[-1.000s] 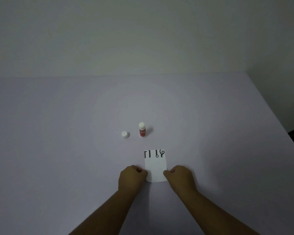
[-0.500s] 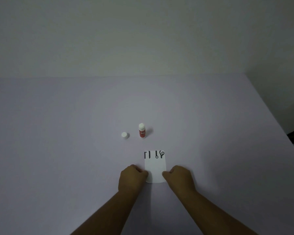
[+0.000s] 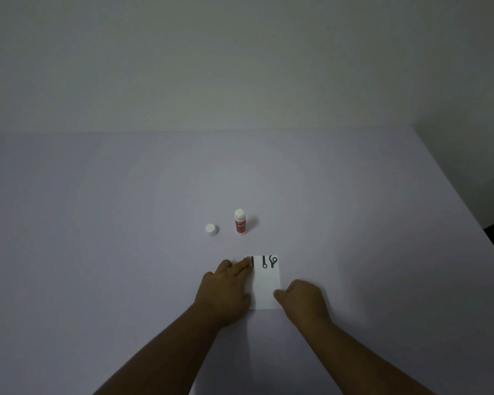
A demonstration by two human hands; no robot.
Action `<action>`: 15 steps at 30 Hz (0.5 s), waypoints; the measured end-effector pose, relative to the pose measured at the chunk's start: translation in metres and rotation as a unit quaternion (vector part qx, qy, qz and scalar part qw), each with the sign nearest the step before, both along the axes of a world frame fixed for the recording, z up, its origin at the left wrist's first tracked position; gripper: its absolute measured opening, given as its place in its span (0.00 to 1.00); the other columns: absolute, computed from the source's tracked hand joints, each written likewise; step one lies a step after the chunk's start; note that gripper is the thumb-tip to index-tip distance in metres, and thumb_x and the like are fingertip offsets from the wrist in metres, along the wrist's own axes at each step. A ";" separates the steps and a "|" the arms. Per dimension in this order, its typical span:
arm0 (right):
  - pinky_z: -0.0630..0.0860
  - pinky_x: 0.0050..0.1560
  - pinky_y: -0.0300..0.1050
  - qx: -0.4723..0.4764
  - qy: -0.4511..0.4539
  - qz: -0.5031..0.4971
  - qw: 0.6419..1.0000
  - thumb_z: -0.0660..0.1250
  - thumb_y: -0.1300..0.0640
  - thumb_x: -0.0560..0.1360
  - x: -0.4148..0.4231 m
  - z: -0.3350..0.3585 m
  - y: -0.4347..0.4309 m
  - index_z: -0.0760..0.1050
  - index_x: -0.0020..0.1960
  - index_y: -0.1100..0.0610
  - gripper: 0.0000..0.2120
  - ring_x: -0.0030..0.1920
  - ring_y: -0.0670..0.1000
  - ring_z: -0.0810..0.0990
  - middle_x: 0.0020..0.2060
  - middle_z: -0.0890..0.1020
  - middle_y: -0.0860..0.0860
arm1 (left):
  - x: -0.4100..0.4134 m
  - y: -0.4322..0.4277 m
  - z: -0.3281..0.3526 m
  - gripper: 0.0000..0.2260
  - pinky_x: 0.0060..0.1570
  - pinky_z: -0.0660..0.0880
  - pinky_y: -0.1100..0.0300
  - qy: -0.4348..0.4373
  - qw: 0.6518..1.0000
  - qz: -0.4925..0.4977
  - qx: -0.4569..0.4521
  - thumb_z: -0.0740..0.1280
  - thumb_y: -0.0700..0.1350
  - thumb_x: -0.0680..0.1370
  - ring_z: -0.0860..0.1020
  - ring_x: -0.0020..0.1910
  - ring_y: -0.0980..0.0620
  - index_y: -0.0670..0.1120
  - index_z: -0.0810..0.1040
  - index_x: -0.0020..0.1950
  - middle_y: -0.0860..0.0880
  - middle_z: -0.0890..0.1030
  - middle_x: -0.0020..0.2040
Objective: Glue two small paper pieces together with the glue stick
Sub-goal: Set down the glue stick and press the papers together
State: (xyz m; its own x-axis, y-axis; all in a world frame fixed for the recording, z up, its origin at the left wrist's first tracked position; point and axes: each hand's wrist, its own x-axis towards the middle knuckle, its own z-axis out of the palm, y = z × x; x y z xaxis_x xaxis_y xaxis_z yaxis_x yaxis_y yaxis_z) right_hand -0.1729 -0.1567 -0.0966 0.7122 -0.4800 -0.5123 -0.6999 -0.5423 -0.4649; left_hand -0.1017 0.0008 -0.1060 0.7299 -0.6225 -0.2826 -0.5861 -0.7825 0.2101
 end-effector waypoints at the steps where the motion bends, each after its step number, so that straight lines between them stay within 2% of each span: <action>1: 0.75 0.45 0.46 0.000 0.002 0.002 1.000 0.66 0.50 0.71 0.000 0.000 0.000 0.67 0.33 0.55 0.14 0.45 0.57 0.79 0.38 0.78 0.58 | 0.002 0.001 -0.001 0.33 0.60 0.68 0.48 0.014 1.000 -0.007 0.011 0.59 0.60 0.73 0.60 0.72 0.48 0.51 0.55 0.75 0.56 0.56 0.77; 3: 0.75 0.45 0.45 -0.001 0.005 0.002 1.000 0.66 0.50 0.71 0.000 0.001 0.000 0.68 0.35 0.55 0.12 0.47 0.58 0.80 0.41 0.80 0.59 | 0.004 0.003 -0.004 0.39 0.67 0.62 0.45 0.027 0.999 -0.022 0.027 0.59 0.66 0.70 0.57 0.74 0.48 0.52 0.52 0.76 0.55 0.55 0.78; 5: 0.75 0.44 0.45 -0.001 0.009 0.003 1.000 0.65 0.50 0.71 0.000 0.001 0.000 0.69 0.36 0.56 0.12 0.48 0.58 0.80 0.39 0.79 0.58 | 0.006 0.007 -0.007 0.41 0.71 0.54 0.42 0.019 0.999 -0.035 0.035 0.58 0.70 0.69 0.55 0.75 0.48 0.54 0.49 0.76 0.55 0.53 0.78; 9: 0.76 0.45 0.46 0.005 0.010 0.008 1.000 0.65 0.49 0.72 -0.001 0.000 0.000 0.71 0.38 0.57 0.11 0.47 0.58 0.81 0.38 0.79 0.57 | 0.008 0.012 -0.015 0.40 0.71 0.40 0.38 0.029 0.998 -0.040 0.046 0.54 0.71 0.70 0.42 0.77 0.48 0.57 0.41 0.76 0.58 0.45 0.78; 13: 0.75 0.47 0.46 -0.004 0.008 0.015 1.000 0.64 0.49 0.73 -0.002 -0.001 -0.001 0.77 0.43 0.61 0.15 0.47 0.57 0.80 0.42 0.82 0.58 | 0.013 0.019 -0.020 0.34 0.70 0.36 0.39 0.043 0.996 -0.052 0.055 0.48 0.70 0.73 0.34 0.75 0.50 0.61 0.35 0.74 0.63 0.38 0.75; 15: 0.75 0.46 0.46 0.004 0.002 0.016 1.000 0.64 0.49 0.73 -0.002 -0.002 -0.001 0.73 0.37 0.58 0.13 0.43 0.55 0.78 0.39 0.79 0.57 | 0.015 0.020 -0.020 0.34 0.70 0.36 0.39 0.050 0.996 -0.056 0.057 0.47 0.70 0.73 0.33 0.75 0.50 0.63 0.34 0.73 0.65 0.36 0.73</action>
State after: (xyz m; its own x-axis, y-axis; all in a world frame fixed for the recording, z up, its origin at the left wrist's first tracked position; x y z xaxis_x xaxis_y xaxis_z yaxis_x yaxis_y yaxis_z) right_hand -0.1751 -0.1577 -0.0988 0.7251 -0.4534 -0.5184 -0.6841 -0.5605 -0.4667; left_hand -0.0863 0.0212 -0.1262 0.6222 -0.6579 -0.4244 -0.6514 -0.7357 0.1854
